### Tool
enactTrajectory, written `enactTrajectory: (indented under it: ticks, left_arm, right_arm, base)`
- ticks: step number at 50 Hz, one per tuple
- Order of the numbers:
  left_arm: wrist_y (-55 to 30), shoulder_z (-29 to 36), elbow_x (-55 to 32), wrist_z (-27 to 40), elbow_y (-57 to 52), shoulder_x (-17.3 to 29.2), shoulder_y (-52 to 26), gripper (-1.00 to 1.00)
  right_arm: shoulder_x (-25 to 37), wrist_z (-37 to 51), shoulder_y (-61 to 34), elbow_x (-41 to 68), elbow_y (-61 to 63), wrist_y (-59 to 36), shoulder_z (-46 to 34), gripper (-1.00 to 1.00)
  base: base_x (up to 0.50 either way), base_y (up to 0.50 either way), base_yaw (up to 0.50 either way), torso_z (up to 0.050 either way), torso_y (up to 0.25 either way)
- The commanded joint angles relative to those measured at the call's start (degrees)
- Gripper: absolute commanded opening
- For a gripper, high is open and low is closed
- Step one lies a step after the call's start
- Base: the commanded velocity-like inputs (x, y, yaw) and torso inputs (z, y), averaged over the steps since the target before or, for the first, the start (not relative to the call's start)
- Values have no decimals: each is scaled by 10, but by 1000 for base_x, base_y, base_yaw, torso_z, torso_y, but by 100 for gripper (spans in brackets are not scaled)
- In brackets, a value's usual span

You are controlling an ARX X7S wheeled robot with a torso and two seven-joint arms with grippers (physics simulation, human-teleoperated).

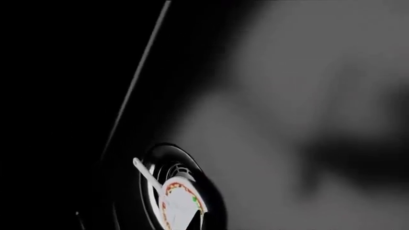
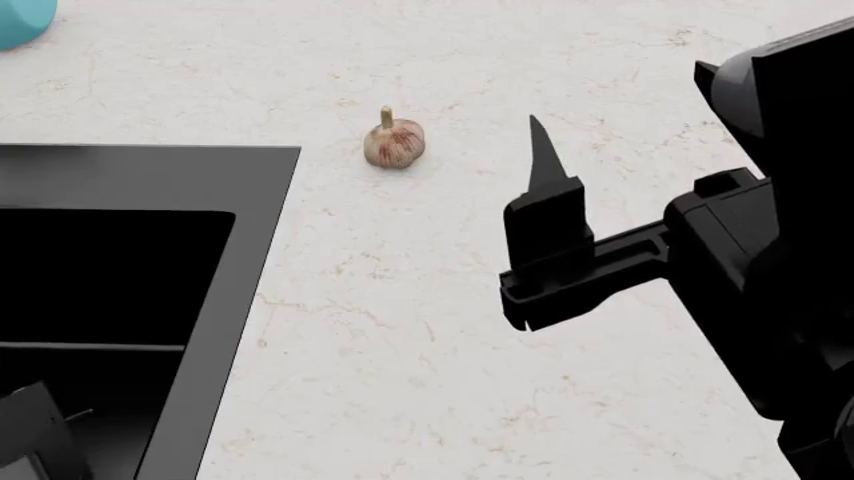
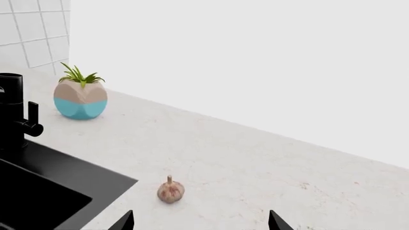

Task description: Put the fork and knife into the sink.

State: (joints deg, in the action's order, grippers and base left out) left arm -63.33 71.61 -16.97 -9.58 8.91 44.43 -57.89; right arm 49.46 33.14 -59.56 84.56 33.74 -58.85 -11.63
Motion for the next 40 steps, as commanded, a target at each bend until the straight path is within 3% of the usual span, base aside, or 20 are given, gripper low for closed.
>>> enactTrajectory:
  ticks: [1, 7, 8, 26, 32, 37, 40]
  left_arm:
    - [8, -2, 16, -17, 29, -22, 8, -100]
    - [-5, -5, 5, -23, 9, -12, 9, -100]
    - [-6, -5, 5, -23, 7, -11, 9, 100]
    - [-40, -30, -6, -12, -42, 12, -6, 100]
    - [-46, -103, -32, 27, -96, 33, -6, 100]
    - [-26, -219, -82, 90, -194, 64, 20, 100]
    - [-33, -230, -86, 102, -221, 72, 22, 100]
  right_arm:
    - [-6, -10, 3, -10, 3, 1, 17, 100]
    - [-5, -8, 4, -6, 6, 3, 18, 100]
    - [-5, -8, 5, -7, 6, 3, 18, 100]
    - [-3, -11, 8, -7, 7, 8, 18, 100]
    - [-3, -12, 12, -8, 9, 12, 19, 100]
    - [-2, -13, 17, -11, 10, 17, 22, 100]
    - [-5, -17, 22, -18, 10, 21, 22, 100]
  base:
    - [0, 0, 0, 0, 0]
    - [0, 0, 0, 0, 2]
    - [0, 0, 0, 0, 0]
    - [0, 0, 0, 0, 0]
    - [0, 0, 0, 0, 0]
    - [0, 0, 0, 0, 0]
    - [0, 0, 0, 0, 0]
